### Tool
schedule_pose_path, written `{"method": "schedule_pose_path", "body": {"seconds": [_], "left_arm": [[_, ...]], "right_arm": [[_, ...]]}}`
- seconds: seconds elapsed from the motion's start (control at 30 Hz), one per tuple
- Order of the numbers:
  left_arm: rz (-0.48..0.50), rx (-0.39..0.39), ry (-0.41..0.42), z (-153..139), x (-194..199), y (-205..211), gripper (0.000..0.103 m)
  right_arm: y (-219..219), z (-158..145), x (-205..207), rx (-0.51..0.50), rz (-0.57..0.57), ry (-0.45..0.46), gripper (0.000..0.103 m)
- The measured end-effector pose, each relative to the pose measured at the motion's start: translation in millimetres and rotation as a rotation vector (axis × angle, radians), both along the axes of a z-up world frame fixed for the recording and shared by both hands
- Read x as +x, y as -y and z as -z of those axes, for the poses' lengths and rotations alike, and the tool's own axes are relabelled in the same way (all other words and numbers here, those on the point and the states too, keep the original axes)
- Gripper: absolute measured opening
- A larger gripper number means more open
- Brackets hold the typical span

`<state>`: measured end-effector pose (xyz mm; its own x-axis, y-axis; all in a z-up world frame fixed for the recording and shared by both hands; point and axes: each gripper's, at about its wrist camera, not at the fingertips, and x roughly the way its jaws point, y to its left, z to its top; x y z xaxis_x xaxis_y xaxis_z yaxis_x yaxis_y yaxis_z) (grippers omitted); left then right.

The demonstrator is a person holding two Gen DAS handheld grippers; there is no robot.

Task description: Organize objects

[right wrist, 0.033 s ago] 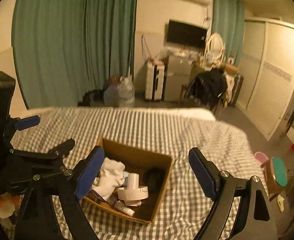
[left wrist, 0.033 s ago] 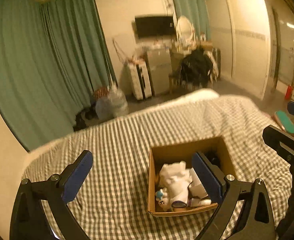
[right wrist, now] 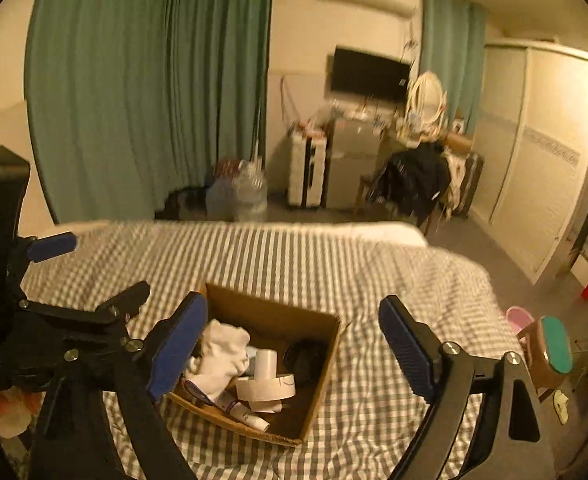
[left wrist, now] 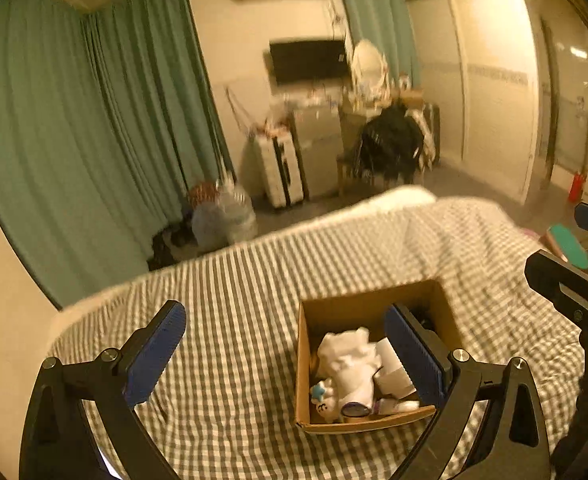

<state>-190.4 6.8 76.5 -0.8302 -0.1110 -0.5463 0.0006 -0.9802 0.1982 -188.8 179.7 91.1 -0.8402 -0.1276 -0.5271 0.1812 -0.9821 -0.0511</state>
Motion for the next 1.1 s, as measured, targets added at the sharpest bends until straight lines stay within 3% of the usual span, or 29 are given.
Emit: {"method": "schedule_pose_path", "body": {"seconds": [0.2, 0.43, 0.7, 0.87, 1.1], "left_arm": [[0.046, 0.027, -0.102, -44.2, 66.4, -6.4, 0.103], [0.088, 0.063, -0.161, -52.3, 126.3, -19.4, 0.103], [0.075, 0.152, -0.194, -19.1, 176.5, -13.2, 0.103], [0.037, 0.109, -0.215, 11.6, 192.2, -11.4, 0.103], [-0.044, 0.187, -0.146, 58.8, 190.9, 3.4, 0.103]], "right_arm": [[-9.8, -50.1, 73.4, -0.013, 0.05, -0.133, 0.096], [-29.2, -62.4, 146.3, -0.033, 0.101, -0.238, 0.102], [-36.8, -22.6, 191.0, -0.056, 0.124, -0.248, 0.102], [-38.3, 12.6, 206.5, -0.054, 0.147, -0.251, 0.102], [-40.1, 59.0, 204.0, -0.083, 0.129, -0.209, 0.102]]}}
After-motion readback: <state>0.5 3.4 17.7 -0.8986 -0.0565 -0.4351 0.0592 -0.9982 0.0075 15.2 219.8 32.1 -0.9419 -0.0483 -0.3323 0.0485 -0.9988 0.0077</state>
